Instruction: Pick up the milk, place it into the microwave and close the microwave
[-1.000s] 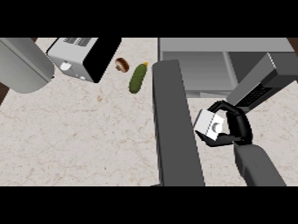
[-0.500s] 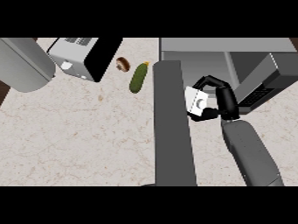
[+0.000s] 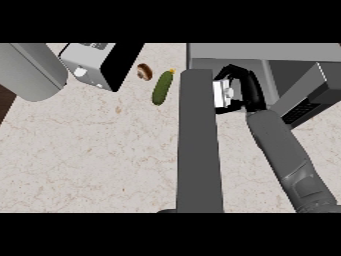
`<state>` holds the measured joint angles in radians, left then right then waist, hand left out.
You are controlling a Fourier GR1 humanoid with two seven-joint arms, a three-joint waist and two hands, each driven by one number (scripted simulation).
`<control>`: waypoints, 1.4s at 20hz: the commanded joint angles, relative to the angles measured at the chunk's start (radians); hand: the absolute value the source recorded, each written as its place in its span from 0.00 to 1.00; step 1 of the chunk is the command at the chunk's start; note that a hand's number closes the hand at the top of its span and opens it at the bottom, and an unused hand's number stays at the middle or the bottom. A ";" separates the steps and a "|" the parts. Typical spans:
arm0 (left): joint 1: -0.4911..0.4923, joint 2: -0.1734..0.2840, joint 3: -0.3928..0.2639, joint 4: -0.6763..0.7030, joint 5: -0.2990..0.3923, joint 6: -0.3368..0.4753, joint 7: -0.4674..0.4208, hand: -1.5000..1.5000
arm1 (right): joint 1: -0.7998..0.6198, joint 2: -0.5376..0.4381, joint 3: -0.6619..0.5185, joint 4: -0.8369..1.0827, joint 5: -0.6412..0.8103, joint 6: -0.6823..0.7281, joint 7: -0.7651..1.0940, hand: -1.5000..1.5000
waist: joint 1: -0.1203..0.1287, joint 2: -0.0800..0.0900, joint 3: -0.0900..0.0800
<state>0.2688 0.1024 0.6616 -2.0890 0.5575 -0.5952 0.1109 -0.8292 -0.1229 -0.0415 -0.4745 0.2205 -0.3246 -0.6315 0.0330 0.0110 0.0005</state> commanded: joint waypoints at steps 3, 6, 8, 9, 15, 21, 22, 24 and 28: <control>0.002 -0.033 -0.034 -0.022 -0.021 -0.004 0.000 0.00 | -0.156 -0.006 -0.045 0.199 0.036 -0.134 0.019 1.00 | 0.040 0.014 0.001; -0.019 -0.001 -0.038 0.016 -0.003 -0.023 0.006 0.00 | -0.173 -0.037 -0.084 0.234 0.013 -0.144 -0.027 1.00 | 0.050 0.020 0.002; -0.048 0.007 -0.047 0.020 -0.010 -0.012 0.011 0.00 | -0.192 -0.066 -0.090 0.254 0.019 -0.163 -0.027 1.00 | 0.059 0.028 0.002; -0.057 0.015 -0.043 0.014 -0.020 0.006 0.022 0.00 | -0.190 -0.070 -0.094 0.258 0.022 -0.195 -0.040 1.00 | 0.057 0.028 0.003; -0.074 0.004 -0.066 0.031 -0.029 -0.003 0.013 0.00 | -0.238 -0.108 -0.077 0.295 0.073 -0.350 -0.046 1.00 | 0.089 0.043 0.003; -0.099 0.012 -0.065 0.058 -0.040 -0.010 -0.006 0.00 | -0.229 -0.146 -0.040 0.350 0.132 -0.445 -0.058 1.00 | 0.103 0.053 0.003; -0.120 0.022 -0.072 0.045 -0.049 0.007 0.009 0.00 | -0.221 -0.150 -0.050 0.361 0.120 -0.402 -0.057 1.00 | 0.098 0.057 0.005; -0.110 0.024 -0.069 0.071 -0.047 -0.012 0.000 0.00 | -0.225 -0.159 -0.040 0.400 0.140 -0.480 0.007 1.00 | 0.111 0.060 0.002; -0.117 0.013 -0.076 0.073 -0.101 -0.010 -0.019 0.00 | -0.203 -0.232 -0.024 0.470 0.168 -0.630 0.190 0.00 | 0.106 0.072 -0.003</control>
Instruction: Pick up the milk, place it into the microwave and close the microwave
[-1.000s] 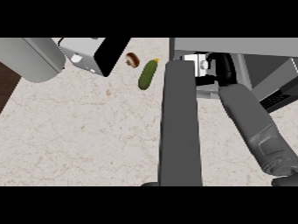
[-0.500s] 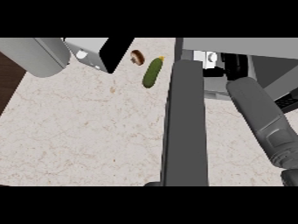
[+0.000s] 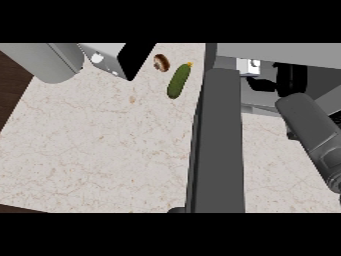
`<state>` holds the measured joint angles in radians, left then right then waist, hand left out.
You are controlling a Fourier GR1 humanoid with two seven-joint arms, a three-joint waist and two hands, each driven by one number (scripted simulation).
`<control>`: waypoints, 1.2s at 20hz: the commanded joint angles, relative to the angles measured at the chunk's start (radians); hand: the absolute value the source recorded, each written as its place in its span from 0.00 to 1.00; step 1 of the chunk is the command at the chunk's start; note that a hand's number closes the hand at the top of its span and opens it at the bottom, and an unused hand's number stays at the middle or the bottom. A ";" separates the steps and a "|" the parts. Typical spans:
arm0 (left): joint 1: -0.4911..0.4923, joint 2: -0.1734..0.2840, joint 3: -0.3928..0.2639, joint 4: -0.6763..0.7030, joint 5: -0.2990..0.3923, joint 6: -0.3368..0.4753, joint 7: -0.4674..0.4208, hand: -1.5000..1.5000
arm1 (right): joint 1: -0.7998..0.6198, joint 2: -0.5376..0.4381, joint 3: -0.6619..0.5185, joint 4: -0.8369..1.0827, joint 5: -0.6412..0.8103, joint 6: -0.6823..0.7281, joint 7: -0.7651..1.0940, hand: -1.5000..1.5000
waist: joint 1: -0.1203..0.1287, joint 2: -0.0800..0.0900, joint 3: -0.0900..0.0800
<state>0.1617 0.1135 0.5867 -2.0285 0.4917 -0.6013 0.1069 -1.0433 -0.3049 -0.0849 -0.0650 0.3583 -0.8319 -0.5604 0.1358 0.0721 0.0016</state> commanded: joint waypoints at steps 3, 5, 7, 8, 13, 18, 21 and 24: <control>-0.023 0.011 -0.001 0.028 -0.058 -0.002 -0.021 0.00 | -0.014 -0.005 0.028 0.003 0.033 -0.033 0.000 0.00 | 0.008 0.001 0.005; -0.021 0.004 -0.010 0.019 -0.057 -0.002 -0.018 0.00 | -0.015 0.004 0.024 -0.009 0.029 0.004 -0.026 0.00 | 0.017 0.002 0.006; -0.049 0.027 -0.012 0.035 -0.064 0.010 0.000 0.00 | -0.006 0.037 0.029 -0.013 0.034 -0.018 -0.043 0.00 | 0.006 0.002 0.007; -0.018 0.010 -0.025 0.035 -0.073 -0.026 -0.023 0.00 | -0.022 0.003 0.027 -0.017 0.031 0.050 -0.053 0.00 | 0.013 0.000 0.005; -0.054 0.020 -0.064 0.061 -0.090 -0.052 -0.030 0.00 | -0.029 0.039 0.012 -0.027 0.015 0.133 -0.098 0.00 | -0.006 -0.006 0.005; -0.045 0.016 -0.092 0.074 -0.092 -0.090 -0.038 0.00 | -0.021 0.058 -0.042 -0.041 -0.042 0.229 -0.142 0.00 | -0.007 -0.008 0.006; -0.061 0.014 -0.124 0.086 -0.089 -0.117 -0.045 0.00 | -0.007 0.064 -0.069 -0.051 -0.071 0.300 -0.190 0.00 | -0.025 -0.014 0.005; -0.046 -0.011 -0.171 0.069 -0.115 -0.140 -0.047 0.00 | 0.007 0.095 -0.119 -0.060 -0.124 0.345 -0.217 0.00 | -0.033 -0.021 0.005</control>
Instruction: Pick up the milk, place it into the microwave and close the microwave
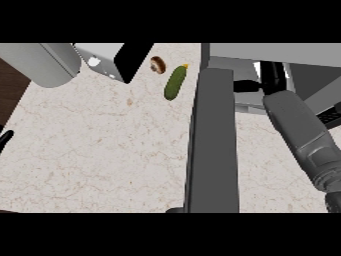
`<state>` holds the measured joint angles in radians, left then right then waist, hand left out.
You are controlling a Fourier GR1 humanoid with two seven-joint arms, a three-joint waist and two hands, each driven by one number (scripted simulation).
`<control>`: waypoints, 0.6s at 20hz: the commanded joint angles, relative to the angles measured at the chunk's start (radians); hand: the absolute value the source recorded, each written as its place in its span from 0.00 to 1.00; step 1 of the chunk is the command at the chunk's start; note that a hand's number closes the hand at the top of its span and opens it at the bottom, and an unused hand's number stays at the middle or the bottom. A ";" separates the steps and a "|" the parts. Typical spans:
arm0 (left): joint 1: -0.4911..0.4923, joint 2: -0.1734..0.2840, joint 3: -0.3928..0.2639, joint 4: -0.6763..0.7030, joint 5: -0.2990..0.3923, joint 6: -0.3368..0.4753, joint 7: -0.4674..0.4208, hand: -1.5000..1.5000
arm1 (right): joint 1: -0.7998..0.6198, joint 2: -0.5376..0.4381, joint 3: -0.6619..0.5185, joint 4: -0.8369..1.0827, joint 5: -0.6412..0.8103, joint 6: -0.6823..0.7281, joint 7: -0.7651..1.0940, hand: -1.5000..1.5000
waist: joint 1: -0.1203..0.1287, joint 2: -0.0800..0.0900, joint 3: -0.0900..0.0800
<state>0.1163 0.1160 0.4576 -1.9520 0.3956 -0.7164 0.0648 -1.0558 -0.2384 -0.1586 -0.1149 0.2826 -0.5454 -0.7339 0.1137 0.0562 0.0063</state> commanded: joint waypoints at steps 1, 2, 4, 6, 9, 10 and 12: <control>-0.021 -0.016 -0.024 0.038 -0.021 -0.016 -0.027 0.00 | 0.000 0.009 -0.052 -0.009 -0.054 0.098 -0.036 0.00 | -0.016 -0.006 -0.002; -0.011 -0.025 -0.041 0.008 -0.024 -0.019 -0.020 0.00 | 0.036 0.041 -0.067 -0.017 -0.071 0.107 -0.082 0.00 | -0.024 -0.013 -0.001; -0.024 -0.025 -0.050 0.012 -0.009 -0.009 -0.003 0.00 | 0.041 0.003 -0.087 -0.008 -0.092 0.189 -0.087 0.00 | -0.025 -0.011 -0.001; -0.019 -0.050 -0.086 0.011 -0.057 -0.019 -0.014 0.00 | 0.062 0.016 -0.108 -0.005 -0.117 0.259 -0.106 0.00 | -0.045 -0.021 -0.002; 0.019 -0.048 -0.107 -0.023 -0.010 -0.032 0.025 0.00 | 0.095 0.006 -0.125 -0.001 -0.135 0.314 -0.127 0.00 | -0.051 -0.031 -0.003; -0.034 -0.041 -0.102 0.020 -0.039 -0.011 0.018 1.00 | 0.124 0.022 -0.134 0.003 -0.144 0.319 -0.157 0.00 | -0.053 -0.024 -0.002; -0.023 -0.071 -0.147 -0.035 -0.027 0.003 0.050 1.00 | 0.132 0.029 -0.142 0.000 -0.158 0.407 -0.160 0.00 | -0.065 -0.035 -0.002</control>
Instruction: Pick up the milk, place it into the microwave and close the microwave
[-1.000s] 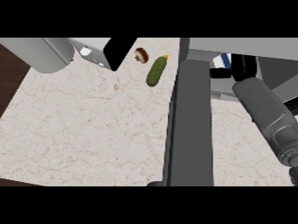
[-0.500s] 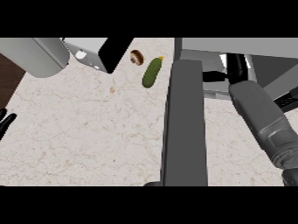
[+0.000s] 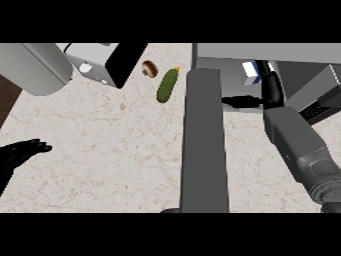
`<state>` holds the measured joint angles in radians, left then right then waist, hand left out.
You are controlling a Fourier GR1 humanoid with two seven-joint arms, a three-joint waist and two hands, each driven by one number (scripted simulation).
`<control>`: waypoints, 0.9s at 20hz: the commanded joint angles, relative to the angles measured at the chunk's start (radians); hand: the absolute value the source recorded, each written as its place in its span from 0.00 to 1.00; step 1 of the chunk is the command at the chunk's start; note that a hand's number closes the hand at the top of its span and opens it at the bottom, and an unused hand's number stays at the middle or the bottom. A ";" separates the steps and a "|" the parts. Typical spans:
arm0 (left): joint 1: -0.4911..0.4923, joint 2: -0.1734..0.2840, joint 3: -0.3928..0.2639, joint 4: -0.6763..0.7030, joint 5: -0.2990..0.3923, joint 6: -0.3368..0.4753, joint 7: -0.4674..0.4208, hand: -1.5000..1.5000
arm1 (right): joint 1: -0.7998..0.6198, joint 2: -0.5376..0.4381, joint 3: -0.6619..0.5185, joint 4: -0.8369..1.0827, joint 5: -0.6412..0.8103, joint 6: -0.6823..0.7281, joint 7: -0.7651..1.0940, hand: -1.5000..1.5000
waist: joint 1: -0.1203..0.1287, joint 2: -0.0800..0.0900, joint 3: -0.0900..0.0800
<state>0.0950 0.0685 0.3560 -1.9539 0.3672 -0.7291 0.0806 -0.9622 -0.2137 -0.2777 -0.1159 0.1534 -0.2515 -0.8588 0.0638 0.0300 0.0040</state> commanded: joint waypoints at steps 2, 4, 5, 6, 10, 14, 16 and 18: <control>-0.029 -0.025 -0.069 -0.008 -0.011 0.014 0.038 1.00 | 0.090 0.005 -0.032 0.001 -0.041 0.190 -0.088 0.00 | -0.023 -0.007 0.000; 0.023 -0.020 -0.065 -0.015 0.001 -0.012 0.037 1.00 | 0.111 0.041 -0.043 -0.002 -0.058 0.208 -0.086 0.00 | -0.028 -0.016 -0.002; -0.005 -0.064 -0.122 -0.049 -0.039 0.039 0.072 1.00 | 0.112 0.057 -0.027 -0.009 -0.048 0.244 -0.082 0.00 | -0.042 -0.022 -0.002; -0.023 -0.020 -0.084 -0.009 -0.008 0.022 0.067 1.00 | 0.142 0.029 -0.041 -0.013 -0.062 0.266 -0.098 0.00 | -0.040 -0.019 -0.002; 0.020 -0.067 -0.160 -0.032 -0.048 0.041 0.070 1.00 | 0.211 0.062 -0.025 -0.057 -0.068 0.285 -0.101 0.00 | -0.053 -0.027 -0.003; 0.125 -0.068 -0.290 -0.126 -0.062 0.087 0.094 1.00 | 0.303 0.073 0.001 -0.122 -0.066 0.314 -0.141 0.00 | -0.061 -0.033 -0.004; -0.063 -0.033 -0.244 -0.031 -0.035 0.103 0.162 1.00 | 0.358 0.080 0.033 -0.170 -0.048 0.308 -0.138 0.00 | -0.077 -0.034 -0.005; -0.026 -0.068 -0.347 0.017 -0.187 0.130 0.035 1.00 | 0.427 0.080 0.046 -0.220 -0.051 0.332 -0.151 0.00 | -0.092 -0.039 -0.006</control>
<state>0.0968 0.0082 0.0835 -1.9820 0.2682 -0.6344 0.1600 -0.6274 -0.1400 -0.2577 -0.2606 0.1016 0.0460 -0.9852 -0.0085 -0.0032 -0.0003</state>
